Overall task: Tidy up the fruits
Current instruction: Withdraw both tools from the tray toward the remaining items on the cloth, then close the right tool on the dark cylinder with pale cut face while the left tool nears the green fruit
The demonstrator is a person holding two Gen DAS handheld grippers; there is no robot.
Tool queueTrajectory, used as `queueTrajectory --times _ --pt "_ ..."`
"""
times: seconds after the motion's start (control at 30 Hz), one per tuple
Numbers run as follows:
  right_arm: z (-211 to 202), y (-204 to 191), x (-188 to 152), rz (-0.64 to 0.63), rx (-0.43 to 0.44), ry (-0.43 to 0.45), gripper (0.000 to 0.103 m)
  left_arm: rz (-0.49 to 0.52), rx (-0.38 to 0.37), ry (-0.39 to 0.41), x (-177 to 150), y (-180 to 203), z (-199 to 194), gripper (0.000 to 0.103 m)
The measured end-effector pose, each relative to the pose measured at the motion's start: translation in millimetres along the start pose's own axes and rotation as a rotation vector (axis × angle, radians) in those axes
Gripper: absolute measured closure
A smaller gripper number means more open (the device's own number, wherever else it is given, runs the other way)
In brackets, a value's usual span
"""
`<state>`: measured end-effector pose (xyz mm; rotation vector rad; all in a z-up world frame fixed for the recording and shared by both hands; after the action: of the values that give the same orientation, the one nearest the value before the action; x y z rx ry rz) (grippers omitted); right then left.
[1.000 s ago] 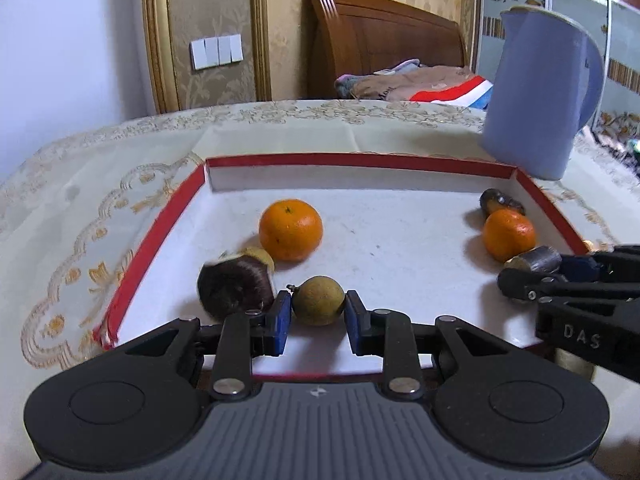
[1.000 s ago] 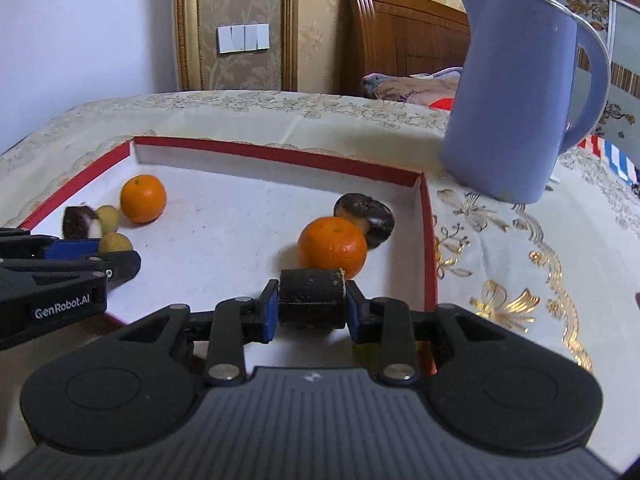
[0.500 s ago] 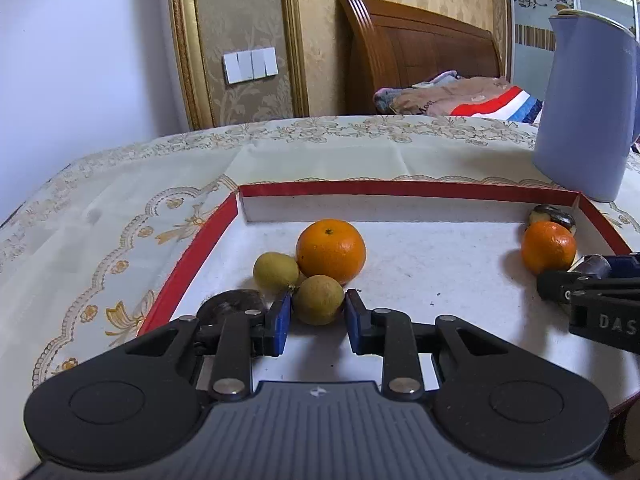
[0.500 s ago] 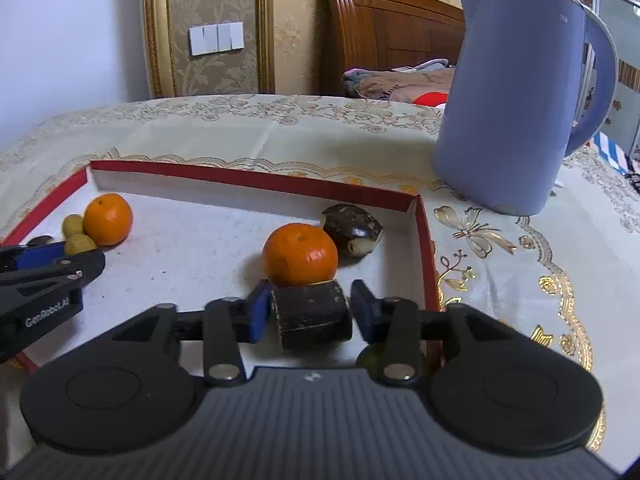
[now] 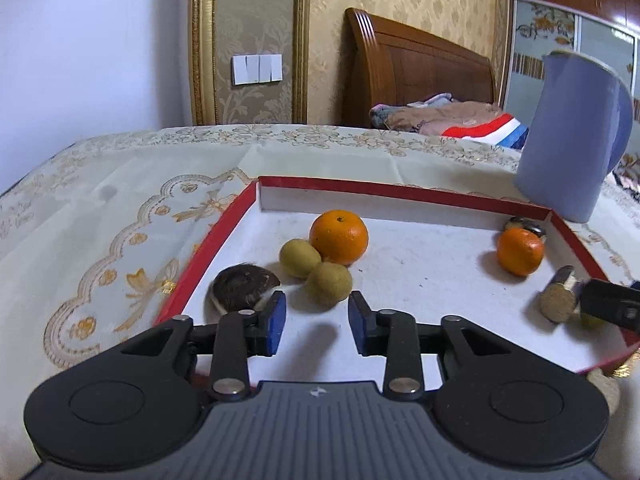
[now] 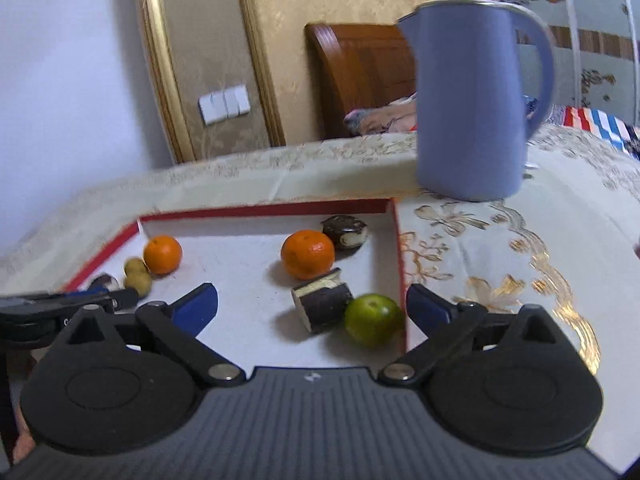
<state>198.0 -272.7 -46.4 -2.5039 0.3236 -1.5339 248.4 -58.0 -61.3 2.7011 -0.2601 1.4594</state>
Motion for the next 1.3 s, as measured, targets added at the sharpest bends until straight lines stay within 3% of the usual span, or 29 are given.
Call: queueTrajectory --times 0.13,0.3,0.43,0.6,0.8,1.07,1.2,1.3 --pt "-29 24 -2 0.079 -0.017 0.062 0.003 -0.007 0.016 0.049 -6 -3 -22 0.051" --pt "-60 48 -10 0.082 -0.106 0.142 0.003 0.011 -0.002 0.117 -12 2 -54 0.050" --pt "-69 66 -21 0.117 -0.105 0.146 0.000 -0.028 -0.139 0.118 -20 16 -74 0.037" --pt "-62 84 -25 0.203 -0.113 0.102 0.000 0.020 -0.285 0.082 -34 51 -91 0.037" --pt "-69 84 -26 0.209 -0.109 0.135 0.000 0.130 -0.361 0.047 -53 82 -101 0.035" --pt "-67 86 -26 0.221 -0.114 0.133 0.000 0.230 -0.366 0.008 -74 99 -102 0.034" --pt "-66 86 -28 0.221 -0.115 0.122 0.000 0.254 -0.382 -0.073 -86 105 -91 0.028" --pt "-65 87 -28 0.224 -0.116 0.122 0.000 0.277 -0.362 -0.060 -87 107 -93 0.028"
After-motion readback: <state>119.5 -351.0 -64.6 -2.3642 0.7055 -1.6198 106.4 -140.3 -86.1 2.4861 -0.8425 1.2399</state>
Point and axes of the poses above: each gripper's, at about its wrist camera, not at the fingertips, and z roughly the way its jaws point, y to its right, x to its top, the point moved 10 cm from there along z, roughly the way its jaws point, and after that the axes turned 4 degrees about z, right-handed, at the moved point
